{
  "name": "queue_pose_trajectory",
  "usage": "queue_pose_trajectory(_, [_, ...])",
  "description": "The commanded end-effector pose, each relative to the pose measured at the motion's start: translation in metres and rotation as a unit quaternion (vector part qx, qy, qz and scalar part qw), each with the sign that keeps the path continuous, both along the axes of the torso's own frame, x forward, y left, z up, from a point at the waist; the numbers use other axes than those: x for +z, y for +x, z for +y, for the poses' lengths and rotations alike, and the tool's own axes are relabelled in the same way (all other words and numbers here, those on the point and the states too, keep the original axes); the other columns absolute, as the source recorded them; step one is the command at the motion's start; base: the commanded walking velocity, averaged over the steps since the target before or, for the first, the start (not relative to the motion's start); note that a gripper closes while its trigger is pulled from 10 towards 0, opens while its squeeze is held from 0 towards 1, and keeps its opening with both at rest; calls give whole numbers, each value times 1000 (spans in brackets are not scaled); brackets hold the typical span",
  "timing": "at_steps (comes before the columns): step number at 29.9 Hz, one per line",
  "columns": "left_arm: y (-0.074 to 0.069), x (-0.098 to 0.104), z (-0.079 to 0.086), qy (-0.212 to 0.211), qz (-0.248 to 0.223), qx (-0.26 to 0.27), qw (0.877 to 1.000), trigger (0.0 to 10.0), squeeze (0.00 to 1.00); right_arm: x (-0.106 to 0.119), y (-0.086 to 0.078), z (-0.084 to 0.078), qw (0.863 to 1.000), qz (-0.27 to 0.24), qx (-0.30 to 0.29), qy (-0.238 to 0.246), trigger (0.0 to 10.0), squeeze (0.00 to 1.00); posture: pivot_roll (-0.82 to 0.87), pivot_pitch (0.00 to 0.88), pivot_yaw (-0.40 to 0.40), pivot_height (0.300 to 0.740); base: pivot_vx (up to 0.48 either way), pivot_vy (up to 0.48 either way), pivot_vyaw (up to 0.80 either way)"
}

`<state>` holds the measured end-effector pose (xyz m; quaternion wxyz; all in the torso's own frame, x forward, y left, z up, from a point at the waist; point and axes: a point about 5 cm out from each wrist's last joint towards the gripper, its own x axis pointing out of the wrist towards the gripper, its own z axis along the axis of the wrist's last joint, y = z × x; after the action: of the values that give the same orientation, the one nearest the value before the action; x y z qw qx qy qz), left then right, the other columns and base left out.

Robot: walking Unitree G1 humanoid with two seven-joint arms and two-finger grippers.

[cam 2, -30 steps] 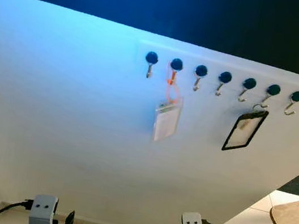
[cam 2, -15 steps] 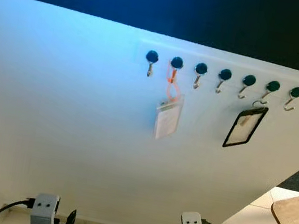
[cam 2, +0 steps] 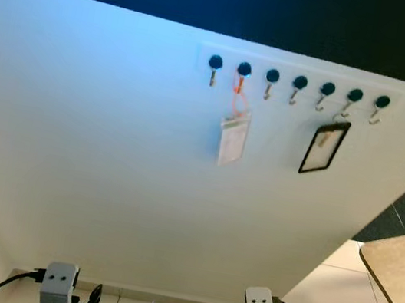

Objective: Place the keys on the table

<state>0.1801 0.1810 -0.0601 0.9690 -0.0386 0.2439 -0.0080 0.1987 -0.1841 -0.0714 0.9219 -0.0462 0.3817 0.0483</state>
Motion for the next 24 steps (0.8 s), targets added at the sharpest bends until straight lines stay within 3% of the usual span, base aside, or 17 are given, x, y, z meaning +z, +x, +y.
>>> queue_pose_trajectory(1, [-5,-3,2,2,12,-3,1000,10000,0,-2,-4,-1,1000,5,-5,-2,10000,0,72,53,-74,740,-304,0,0])
queue_pose_trajectory(10, [-7,-4,4,5,16,-4,1000,10000,0,-2,-4,-2,1000,5,-6,-2,10000,0,74,54,-70,740,-288,0,0])
queue_pose_trajectory(24, [-3,-2,3,18,10,-20,1000,10000,0,-2,-3,-2,1000,5,-11,-1,10000,0,74,61,-60,740,0,0,0])
